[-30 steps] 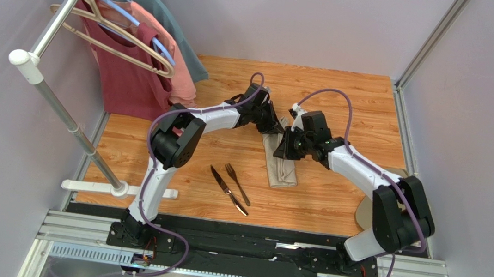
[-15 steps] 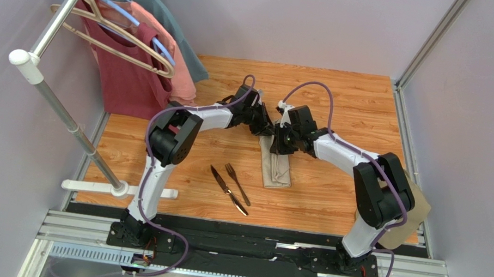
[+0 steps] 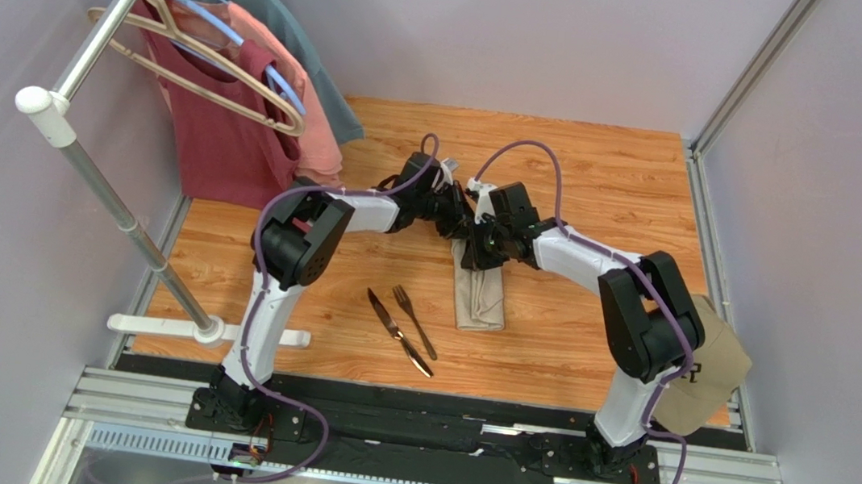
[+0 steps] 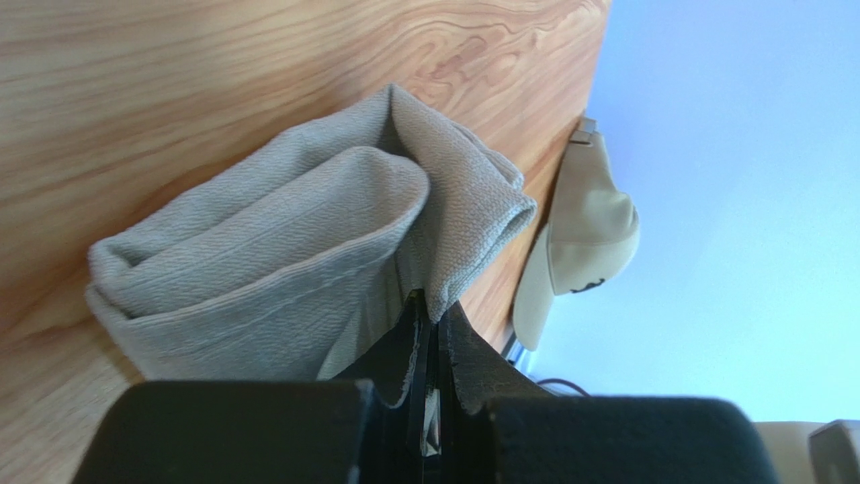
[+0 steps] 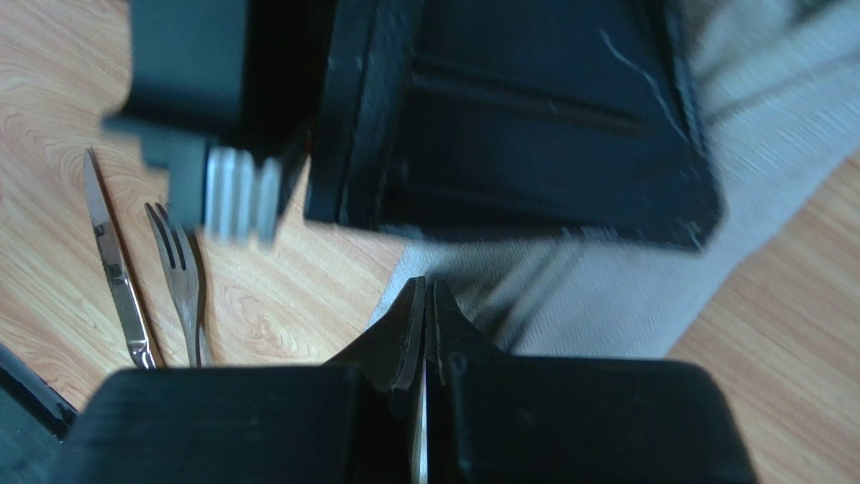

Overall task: Fold the napkin into a case and place the utensils inside
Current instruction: Fold the 2/3-rectangle-folded napkin at the center of the board.

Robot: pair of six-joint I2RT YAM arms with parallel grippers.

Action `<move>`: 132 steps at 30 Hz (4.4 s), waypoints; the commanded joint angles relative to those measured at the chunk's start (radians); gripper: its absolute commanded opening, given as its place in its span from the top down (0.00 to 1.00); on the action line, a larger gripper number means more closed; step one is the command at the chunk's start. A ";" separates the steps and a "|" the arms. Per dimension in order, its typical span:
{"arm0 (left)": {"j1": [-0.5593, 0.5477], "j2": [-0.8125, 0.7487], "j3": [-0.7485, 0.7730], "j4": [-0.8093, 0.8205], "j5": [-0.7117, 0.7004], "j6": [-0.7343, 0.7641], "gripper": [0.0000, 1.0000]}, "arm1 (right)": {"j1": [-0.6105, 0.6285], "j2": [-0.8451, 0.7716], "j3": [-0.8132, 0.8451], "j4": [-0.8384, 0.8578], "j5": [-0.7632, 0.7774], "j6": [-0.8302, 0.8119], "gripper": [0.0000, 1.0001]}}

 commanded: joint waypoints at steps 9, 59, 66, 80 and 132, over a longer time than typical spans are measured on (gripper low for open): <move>0.004 -0.060 -0.015 0.062 0.068 -0.062 1.00 | 0.056 0.050 -0.033 0.089 0.211 0.111 1.00; 0.040 -0.020 0.116 -0.427 0.002 0.384 1.00 | 0.066 -0.230 -0.159 0.006 0.077 0.272 0.78; 0.043 -0.021 0.124 -0.358 0.069 0.351 1.00 | -0.002 -0.362 -0.180 -0.088 0.005 0.299 0.64; 0.056 -0.008 0.142 -0.355 0.106 0.334 1.00 | -0.068 -0.197 -0.205 0.053 -0.167 0.299 0.62; 0.030 -0.079 0.052 -0.268 0.074 0.438 0.85 | -0.151 -0.100 -0.016 0.151 0.060 0.369 0.57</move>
